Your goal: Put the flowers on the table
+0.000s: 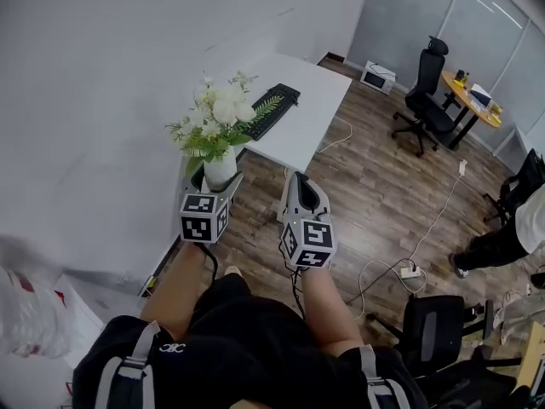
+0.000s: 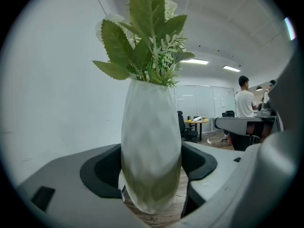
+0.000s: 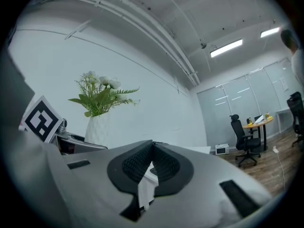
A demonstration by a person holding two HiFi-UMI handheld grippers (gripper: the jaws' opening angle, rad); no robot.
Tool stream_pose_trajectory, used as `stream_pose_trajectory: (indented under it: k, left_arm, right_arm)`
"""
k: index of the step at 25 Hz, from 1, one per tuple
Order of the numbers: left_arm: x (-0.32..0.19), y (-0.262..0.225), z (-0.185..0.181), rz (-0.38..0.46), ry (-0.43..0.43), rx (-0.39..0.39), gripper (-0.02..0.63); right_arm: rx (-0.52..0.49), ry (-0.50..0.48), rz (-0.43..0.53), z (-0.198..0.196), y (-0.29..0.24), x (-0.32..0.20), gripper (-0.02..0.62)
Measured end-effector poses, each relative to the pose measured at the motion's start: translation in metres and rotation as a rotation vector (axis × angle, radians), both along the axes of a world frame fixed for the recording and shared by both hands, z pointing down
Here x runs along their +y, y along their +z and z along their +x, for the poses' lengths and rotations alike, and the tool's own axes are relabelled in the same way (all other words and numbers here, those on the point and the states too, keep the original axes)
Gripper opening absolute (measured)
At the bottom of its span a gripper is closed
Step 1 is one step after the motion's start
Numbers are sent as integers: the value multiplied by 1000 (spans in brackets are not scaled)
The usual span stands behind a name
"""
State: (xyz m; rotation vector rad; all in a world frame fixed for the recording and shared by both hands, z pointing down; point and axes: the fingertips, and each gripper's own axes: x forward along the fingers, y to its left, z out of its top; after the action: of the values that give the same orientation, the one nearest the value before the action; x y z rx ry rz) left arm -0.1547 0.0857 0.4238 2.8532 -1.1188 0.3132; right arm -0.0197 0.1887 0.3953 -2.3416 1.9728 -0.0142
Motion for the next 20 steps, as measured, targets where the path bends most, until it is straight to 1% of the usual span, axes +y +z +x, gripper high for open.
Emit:
stream_pose_trajectory:
  k: [4, 7, 14, 16, 18, 20]
  left_arm:
    - [-11, 1, 14, 14, 7, -1, 380]
    - [-25, 2, 26, 17, 3, 5, 380]
    - [-74, 9, 56, 8, -3, 19, 380]
    - [-94, 13, 67, 9, -1, 19, 380]
    - [-118, 18, 78, 7, 1, 15, 380]
    - [-143, 23, 91, 1, 7, 15, 380]
  right_arm:
    - [9, -7, 12, 11, 1, -10, 5]
    - [-3, -19, 15, 25, 3, -24, 5]
    - [-13, -18, 7, 57, 8, -71, 5]
    - [15, -13, 3, 65, 11, -89, 5]
    - [73, 1, -6, 74, 15, -111, 5]
    - [89, 3, -18, 84, 21, -136, 5]
